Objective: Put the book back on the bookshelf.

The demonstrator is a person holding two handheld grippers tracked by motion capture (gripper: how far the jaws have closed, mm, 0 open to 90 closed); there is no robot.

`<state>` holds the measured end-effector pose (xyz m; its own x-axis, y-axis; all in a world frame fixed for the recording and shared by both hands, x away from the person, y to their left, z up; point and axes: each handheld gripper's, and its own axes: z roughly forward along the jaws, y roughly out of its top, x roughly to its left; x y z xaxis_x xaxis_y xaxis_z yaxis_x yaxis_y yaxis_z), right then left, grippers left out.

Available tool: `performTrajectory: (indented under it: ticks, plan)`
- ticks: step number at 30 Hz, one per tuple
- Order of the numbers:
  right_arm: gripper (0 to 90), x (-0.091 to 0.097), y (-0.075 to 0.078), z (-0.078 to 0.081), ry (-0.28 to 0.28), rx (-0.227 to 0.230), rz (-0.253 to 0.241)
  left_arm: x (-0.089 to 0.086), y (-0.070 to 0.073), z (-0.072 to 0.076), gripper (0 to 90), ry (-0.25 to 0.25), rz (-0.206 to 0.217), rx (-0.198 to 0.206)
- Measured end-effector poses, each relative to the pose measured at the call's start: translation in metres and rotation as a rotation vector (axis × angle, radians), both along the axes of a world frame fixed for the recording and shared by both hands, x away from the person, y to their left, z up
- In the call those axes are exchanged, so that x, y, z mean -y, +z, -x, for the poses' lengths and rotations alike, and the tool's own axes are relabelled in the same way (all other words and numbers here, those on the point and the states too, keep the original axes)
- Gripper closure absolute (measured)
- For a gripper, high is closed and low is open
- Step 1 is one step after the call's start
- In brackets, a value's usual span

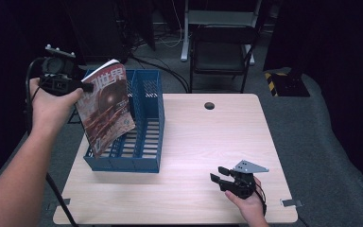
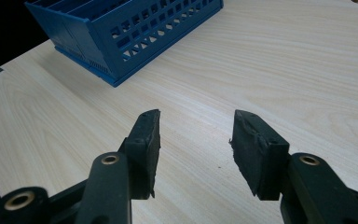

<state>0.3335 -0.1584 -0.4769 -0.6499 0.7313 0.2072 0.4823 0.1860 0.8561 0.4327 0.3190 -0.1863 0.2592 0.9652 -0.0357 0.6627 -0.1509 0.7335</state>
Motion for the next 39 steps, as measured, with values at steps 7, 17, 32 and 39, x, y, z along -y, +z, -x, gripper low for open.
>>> performTrajectory:
  ticks: [7,17,32,39]
  plan:
    - [51.7,0.001,0.001,0.001,-0.003,-0.001,-0.005,-0.002,-0.004,-0.007,83.6,0.021,-0.001,-0.004]
    - [51.7,0.0,0.0,0.0,0.005,-0.003,0.0,-0.003,-0.013,-0.017,83.5,0.062,0.02,-0.015]
    - [51.7,0.0,0.0,0.0,0.006,-0.002,0.0,0.002,-0.023,-0.025,83.6,0.094,0.049,0.0]
    - [51.7,0.001,0.0,0.0,0.013,-0.001,-0.006,0.004,-0.026,-0.026,83.7,0.103,0.064,0.026]
